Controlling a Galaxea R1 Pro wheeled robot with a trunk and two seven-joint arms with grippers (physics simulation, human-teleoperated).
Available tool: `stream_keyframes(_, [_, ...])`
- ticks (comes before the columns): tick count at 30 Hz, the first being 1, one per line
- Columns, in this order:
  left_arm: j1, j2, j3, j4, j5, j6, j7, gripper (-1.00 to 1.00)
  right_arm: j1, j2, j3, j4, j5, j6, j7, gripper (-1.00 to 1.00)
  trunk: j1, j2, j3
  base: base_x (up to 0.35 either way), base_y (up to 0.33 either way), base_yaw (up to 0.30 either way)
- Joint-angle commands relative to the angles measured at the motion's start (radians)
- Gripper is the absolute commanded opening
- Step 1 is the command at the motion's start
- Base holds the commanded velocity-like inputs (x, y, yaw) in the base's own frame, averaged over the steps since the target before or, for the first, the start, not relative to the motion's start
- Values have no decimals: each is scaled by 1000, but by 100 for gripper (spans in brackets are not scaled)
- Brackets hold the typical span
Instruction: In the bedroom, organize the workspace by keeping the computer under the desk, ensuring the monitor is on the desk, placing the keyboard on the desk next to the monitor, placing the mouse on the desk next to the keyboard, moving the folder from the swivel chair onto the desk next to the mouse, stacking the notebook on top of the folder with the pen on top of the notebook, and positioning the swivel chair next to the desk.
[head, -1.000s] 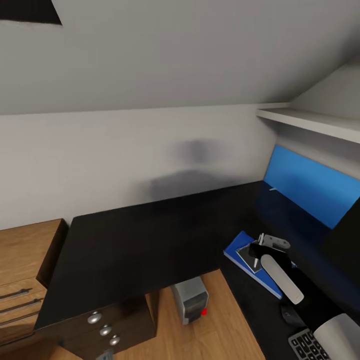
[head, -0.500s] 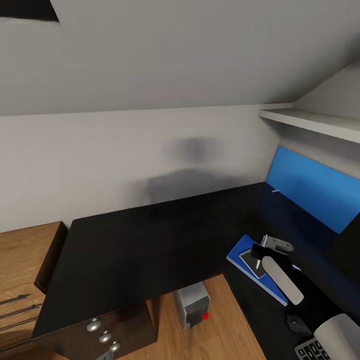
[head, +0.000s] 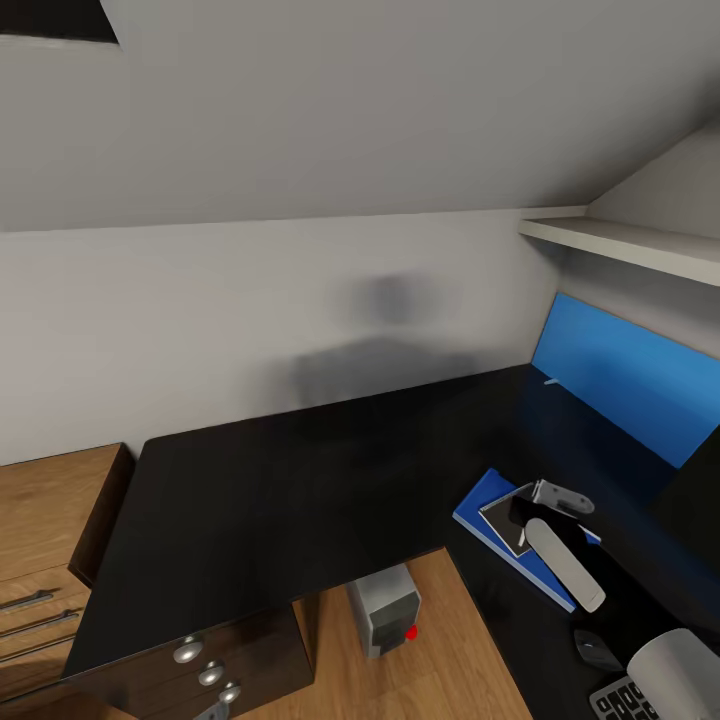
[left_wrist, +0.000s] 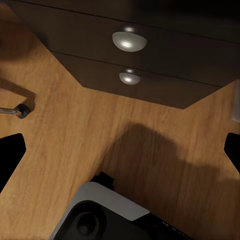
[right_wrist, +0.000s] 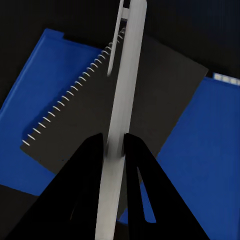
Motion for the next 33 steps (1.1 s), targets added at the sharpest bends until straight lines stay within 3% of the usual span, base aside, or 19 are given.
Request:
stream_keyframes(1, [0,0,-1,-3,3,5,6,100,-1,-1,3,-1,-4,2,-7,-100,0,-1,-1,0,0,0])
stream_keyframes(9, [13,0,-10,-6,4,5,5,100,-1,-1,3,1,-4,-2,-7,-100,27,-50,-23,0,0,0])
stream_keyframes(18, [122,21,-18,-116,5,6,5,100,-1,0,3,1,-4,-4,-7,-100,62,-113,-51,0,0,0])
stream_keyframes(26, [131,26,-18,-124,6,6,5,100,-1,0,3,1,-4,-4,-8,-100,92,-169,-77,0,0,0])
stream_keyframes(33, [132,27,-18,-124,5,5,6,100,-1,0,3,1,-4,-4,-8,-100,96,-176,-80,0,0,0])
